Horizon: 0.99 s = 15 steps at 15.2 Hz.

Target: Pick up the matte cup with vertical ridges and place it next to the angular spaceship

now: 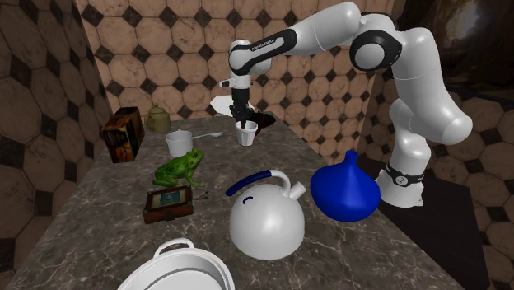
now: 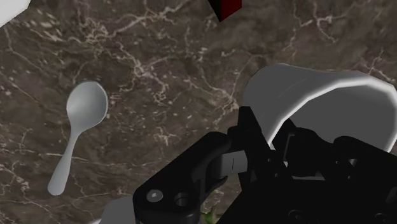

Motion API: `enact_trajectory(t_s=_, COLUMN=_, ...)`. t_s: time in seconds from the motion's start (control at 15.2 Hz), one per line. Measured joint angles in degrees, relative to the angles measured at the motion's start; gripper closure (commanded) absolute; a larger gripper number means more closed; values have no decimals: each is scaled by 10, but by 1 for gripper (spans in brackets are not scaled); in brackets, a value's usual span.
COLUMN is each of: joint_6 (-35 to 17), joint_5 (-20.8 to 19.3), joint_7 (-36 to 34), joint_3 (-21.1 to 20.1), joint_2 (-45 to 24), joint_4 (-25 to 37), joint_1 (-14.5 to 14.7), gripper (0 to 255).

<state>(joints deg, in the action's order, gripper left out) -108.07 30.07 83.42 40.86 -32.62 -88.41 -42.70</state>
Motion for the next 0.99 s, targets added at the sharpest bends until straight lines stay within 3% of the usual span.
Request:
enact_trajectory(t_s=0.46, joint_6=-8, joint_5=3, joint_7=2, joint_3=-2, joint_2=-3, joint_4=-6, joint_1=0, gripper=255)
enact_trajectory(t_s=0.53, joint_6=-8, joint_5=3, joint_7=2, joint_3=-2, joint_2=-3, joint_4=-6, joint_1=0, gripper=0)
enact_trajectory(t_s=0.99, joint_6=-1, joint_5=0, joint_7=1, joint_3=0, joint_2=0, joint_4=-1, joint_1=0, gripper=0)
